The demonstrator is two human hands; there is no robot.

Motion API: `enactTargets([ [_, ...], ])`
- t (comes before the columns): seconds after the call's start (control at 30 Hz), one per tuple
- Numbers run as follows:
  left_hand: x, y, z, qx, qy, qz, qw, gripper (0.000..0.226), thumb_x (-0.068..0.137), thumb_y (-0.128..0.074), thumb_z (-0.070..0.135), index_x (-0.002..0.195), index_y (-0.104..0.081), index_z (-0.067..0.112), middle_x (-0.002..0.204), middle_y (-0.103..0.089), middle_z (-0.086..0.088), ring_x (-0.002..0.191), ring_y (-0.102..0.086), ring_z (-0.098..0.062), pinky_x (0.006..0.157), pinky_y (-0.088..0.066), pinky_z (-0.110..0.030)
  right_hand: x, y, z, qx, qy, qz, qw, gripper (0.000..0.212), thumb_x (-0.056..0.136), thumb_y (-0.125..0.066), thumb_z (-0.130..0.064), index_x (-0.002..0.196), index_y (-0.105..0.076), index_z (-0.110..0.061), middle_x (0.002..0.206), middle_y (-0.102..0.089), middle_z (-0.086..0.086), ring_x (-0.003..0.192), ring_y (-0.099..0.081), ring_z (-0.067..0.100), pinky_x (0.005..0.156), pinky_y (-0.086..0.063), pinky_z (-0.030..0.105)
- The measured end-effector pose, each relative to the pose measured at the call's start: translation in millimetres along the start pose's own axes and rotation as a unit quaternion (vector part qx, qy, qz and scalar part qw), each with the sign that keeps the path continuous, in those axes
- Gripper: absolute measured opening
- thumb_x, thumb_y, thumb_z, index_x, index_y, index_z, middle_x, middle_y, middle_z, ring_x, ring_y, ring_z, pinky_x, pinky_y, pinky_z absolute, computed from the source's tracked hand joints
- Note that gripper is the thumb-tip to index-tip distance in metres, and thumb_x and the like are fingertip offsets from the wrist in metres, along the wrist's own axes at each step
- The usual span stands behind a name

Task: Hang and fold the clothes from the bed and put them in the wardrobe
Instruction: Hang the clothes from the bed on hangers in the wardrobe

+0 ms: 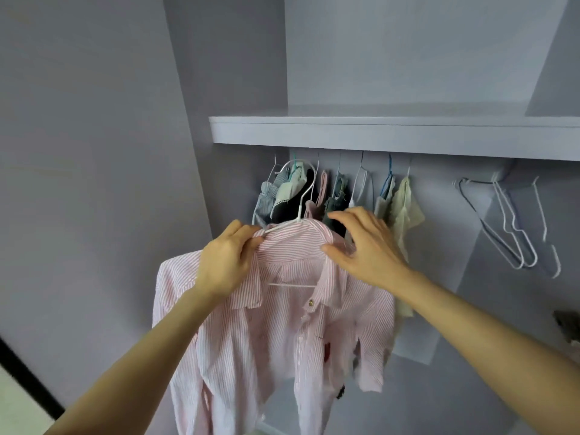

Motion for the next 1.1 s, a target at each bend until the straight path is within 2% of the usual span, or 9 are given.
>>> enactTargets([
  [0.1, -2.3, -0.1, 3.2, -0.003, -0.004, 0.004, 1.0, 0.045, 0.091, -0.035, 0.042, 0.097, -0.067, 0.01, 0.081, -0.055, -0.002, 0.062, -0.059, -0.031, 0.051, -0.047, -0.033, -0.1, -9.5, -20.6, -0.028, 0.039, 0.076, 0.996, 0.058, 0.08, -0.045, -0.054, 0.119, -0.056, -0.013, 0.106, -0.055, 0.006, 0.096, -0.056, 0.025, 0.08, -0.045, 0.038],
  [0.23, -6.8, 3.5, -0.4, -0.01, 0.0, 0.01, 1.0, 0.046, 0.093, -0.035, 0.041, 0.101, -0.067, 0.008, 0.081, -0.052, -0.001, 0.062, -0.058, -0.029, 0.053, -0.049, -0.034, 2.2, -20.2, -5.1, 0.088, -0.025, -0.072, 0.993, 0.051, 0.091, -0.042, -0.053, 0.128, -0.047, -0.018, 0.111, -0.06, 0.001, 0.094, -0.06, 0.018, 0.083, -0.049, 0.039],
  [0.3, -7.7, 6.5, -7.6, -0.019, 0.012, 0.007, 1.0, 0.047, 0.092, -0.035, 0.042, 0.1, -0.067, 0.007, 0.081, -0.047, 0.003, 0.063, -0.056, -0.029, 0.057, -0.048, -0.034, -3.0, -25.7, 6.6, 0.137, -0.045, -0.127, 0.981, 0.039, 0.092, -0.04, -0.052, 0.107, -0.053, -0.019, 0.085, -0.062, 0.001, 0.072, -0.059, 0.017, 0.071, -0.049, 0.046],
  [0.4, -7.6, 0.9, -15.7, -0.077, 0.047, -0.056, 0.994, 0.039, 0.091, -0.044, 0.038, 0.103, -0.068, 0.01, 0.083, -0.045, 0.01, 0.076, -0.055, -0.019, 0.073, -0.044, -0.029, -8.2, -30.4, 12.0, 0.193, -0.067, -0.077, 0.976, 0.03, 0.094, -0.048, -0.036, 0.071, -0.043, -0.018, 0.06, -0.045, 0.001, 0.056, -0.045, 0.015, 0.06, -0.04, 0.043],
  [0.57, 3.8, 4.3, -23.7, -0.235, 0.153, -0.025, 0.959, 0.019, 0.094, -0.055, 0.011, 0.083, -0.066, 0.022, 0.091, -0.052, 0.015, 0.084, -0.051, 0.013, 0.085, -0.034, -0.007, -14.6, -32.4, 9.0, 0.135, -0.072, -0.053, 0.987, 0.028, 0.095, -0.052, -0.024, 0.088, -0.057, 0.003, 0.068, -0.058, 0.017, 0.064, -0.056, 0.03, 0.06, -0.037, 0.038],
  [0.73, 8.3, 6.5, -11.9, -0.274, 0.186, -0.038, 0.943, 0.024, 0.097, -0.051, 0.016, 0.079, -0.064, 0.026, 0.074, -0.06, 0.011, 0.067, -0.051, 0.006, 0.07, -0.041, -0.013, -17.4, -39.9, 7.4, 0.045, -0.078, -0.042, 0.995, 0.03, 0.097, -0.046, -0.032, 0.097, -0.057, -0.004, 0.073, -0.064, 0.014, 0.068, -0.06, 0.033, 0.056, -0.042, 0.037],
  [0.93, 3.9, -10.7, -3.1, -0.163, 0.142, -0.149, 0.965, 0.038, 0.09, -0.06, 0.034, 0.127, -0.058, 0.025, 0.119, -0.059, 0.01, 0.11, -0.054, -0.005, 0.099, -0.04, -0.024, -18.3, -36.6, 6.4, 0.108, -0.09, -0.031, 0.99, 0.029, 0.095, -0.05, -0.033, 0.097, -0.058, -0.005, 0.073, -0.063, 0.013, 0.068, -0.059, 0.031, 0.061, -0.046, 0.04],
  [1.03, 11.7, -11.3, 10.1, -0.205, 0.123, -0.145, 0.96, 0.023, 0.092, -0.059, 0.029, 0.111, -0.066, 0.02, 0.108, -0.063, 0.011, 0.098, -0.058, -0.001, 0.093, -0.042, -0.021, -19.5, -43.5, -1.4, 0.129, -0.057, -0.051, 0.989, 0.029, 0.093, -0.05, -0.041, 0.098, -0.056, -0.013, 0.074, -0.064, 0.007, 0.069, -0.061, 0.028, 0.064, -0.049, 0.045],
  [1.1, 13.8, -12.7, 17.7, -0.313, 0.158, -0.142, 0.926, 0.019, 0.096, -0.052, 0.02, 0.09, -0.069, 0.016, 0.087, -0.07, 0.005, 0.078, -0.061, -0.005, 0.083, -0.048, -0.026, -20.9, -47.0, -5.0, 0.14, -0.053, -0.069, 0.986, 0.032, 0.092, -0.05, -0.044, 0.102, -0.056, -0.015, 0.078, -0.065, 0.004, 0.073, -0.062, 0.027, 0.068, -0.049, 0.046],
])
Point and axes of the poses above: each hand's wrist, its own x-axis towards the middle knuckle, its own y-axis out of the back of the hand, z = x × y, the point moved 4 cm from there along x, towards the middle knuckle
